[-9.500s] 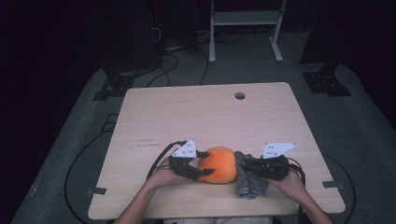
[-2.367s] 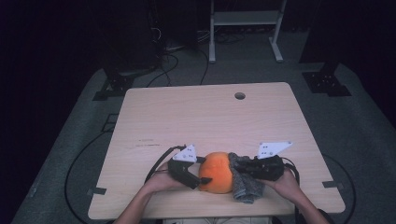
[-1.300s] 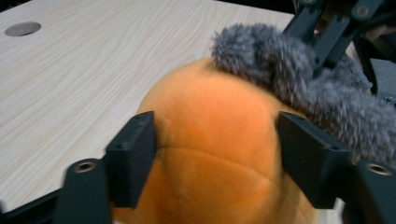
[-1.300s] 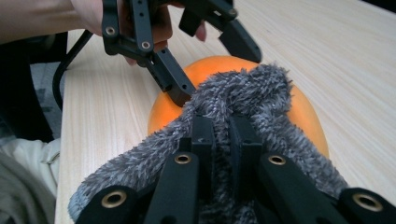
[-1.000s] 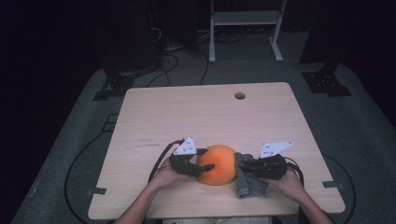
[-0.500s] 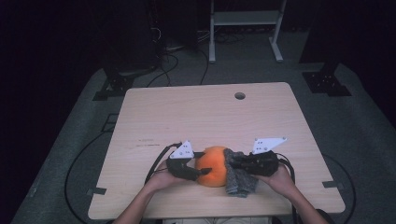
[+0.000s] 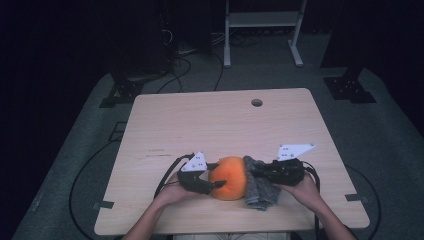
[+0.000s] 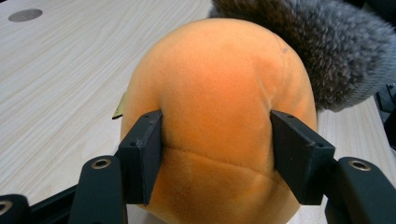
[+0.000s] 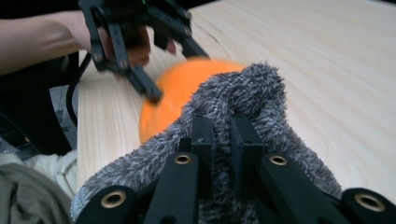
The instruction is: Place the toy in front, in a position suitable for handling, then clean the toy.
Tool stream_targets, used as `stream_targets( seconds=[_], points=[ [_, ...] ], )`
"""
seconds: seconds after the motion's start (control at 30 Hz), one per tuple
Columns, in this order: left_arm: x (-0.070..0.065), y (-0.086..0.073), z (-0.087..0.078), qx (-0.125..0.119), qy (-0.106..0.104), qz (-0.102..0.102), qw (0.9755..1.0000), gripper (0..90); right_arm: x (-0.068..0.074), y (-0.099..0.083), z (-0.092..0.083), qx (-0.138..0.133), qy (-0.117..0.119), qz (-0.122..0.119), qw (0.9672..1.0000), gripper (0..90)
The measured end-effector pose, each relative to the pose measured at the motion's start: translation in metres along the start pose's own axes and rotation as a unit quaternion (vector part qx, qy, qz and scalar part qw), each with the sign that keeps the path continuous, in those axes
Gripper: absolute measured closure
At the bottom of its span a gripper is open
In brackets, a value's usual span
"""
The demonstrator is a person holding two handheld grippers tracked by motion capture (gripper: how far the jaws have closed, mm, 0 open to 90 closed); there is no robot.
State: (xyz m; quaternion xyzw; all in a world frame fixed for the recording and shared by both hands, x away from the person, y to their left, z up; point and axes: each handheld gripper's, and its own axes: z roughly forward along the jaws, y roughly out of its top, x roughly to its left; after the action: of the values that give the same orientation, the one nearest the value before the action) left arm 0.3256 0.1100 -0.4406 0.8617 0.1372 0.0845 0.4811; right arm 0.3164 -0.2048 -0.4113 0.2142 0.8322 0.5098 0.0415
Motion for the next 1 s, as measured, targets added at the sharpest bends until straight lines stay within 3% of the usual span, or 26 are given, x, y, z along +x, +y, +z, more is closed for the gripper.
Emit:
stream_targets(
  seconds=[0.07, 0.17, 0.27, 0.37, 0.47, 0.53, 0.6, 0.7, 0.73, 0.8, 0.9, 1.0],
  points=[
    [0.000, -0.001, -0.001, -0.001, 0.001, -0.001, 1.0000, 37.4, 0.001, 0.008, 0.008, -0.001, 0.003, -0.012, 0.9999, 81.3],
    [0.000, -0.003, -0.003, -0.001, 0.001, -0.003, 1.0000, 37.4, -0.003, 0.005, 0.018, 0.004, 0.007, -0.004, 1.0000, 81.5],
    [-0.002, -0.001, -0.001, -0.007, -0.008, -0.008, 0.9999, 37.3, -0.010, -0.009, 0.016, 0.011, 0.011, 0.015, 0.9998, 81.5],
    [-0.003, 0.002, 0.000, -0.002, -0.006, -0.002, 1.0000, 37.4, -0.015, -0.022, 0.003, 0.042, -0.009, 0.029, 0.9987, 81.3],
    [-0.002, 0.001, -0.001, 0.001, -0.004, 0.000, 1.0000, 37.4, -0.016, -0.022, -0.008, 0.020, -0.014, 0.034, 0.9991, 81.2],
    [-0.003, 0.001, -0.001, 0.000, -0.003, 0.003, 1.0000, 37.5, -0.012, -0.012, -0.009, -0.011, 0.003, 0.030, 0.9995, 81.2],
    [-0.004, 0.000, -0.001, 0.001, -0.003, 0.003, 1.0000, 37.6, -0.009, -0.002, -0.002, -0.018, 0.012, 0.017, 0.9996, 81.2],
    [-0.003, -0.002, -0.002, -0.002, -0.005, -0.001, 1.0000, 37.6, -0.008, 0.002, 0.007, -0.006, 0.009, 0.005, 0.9999, 81.2],
    [-0.003, -0.002, -0.002, -0.004, -0.005, -0.002, 1.0000, 37.6, -0.011, -0.004, 0.015, 0.013, 0.006, 0.005, 0.9999, 81.4],
    [-0.004, -0.001, -0.001, -0.004, -0.003, 0.000, 1.0000, 37.6, -0.014, -0.009, 0.013, 0.014, 0.001, 0.013, 0.9998, 81.4],
    [-0.005, 0.000, 0.000, -0.002, 0.000, 0.006, 1.0000, 37.5, -0.019, -0.023, 0.005, 0.048, -0.016, 0.028, 0.9983, 81.2],
    [-0.006, 0.002, 0.001, -0.002, 0.003, 0.011, 0.9999, 37.8, -0.015, -0.022, -0.004, 0.032, -0.014, 0.029, 0.9990, 81.3]
  ],
)
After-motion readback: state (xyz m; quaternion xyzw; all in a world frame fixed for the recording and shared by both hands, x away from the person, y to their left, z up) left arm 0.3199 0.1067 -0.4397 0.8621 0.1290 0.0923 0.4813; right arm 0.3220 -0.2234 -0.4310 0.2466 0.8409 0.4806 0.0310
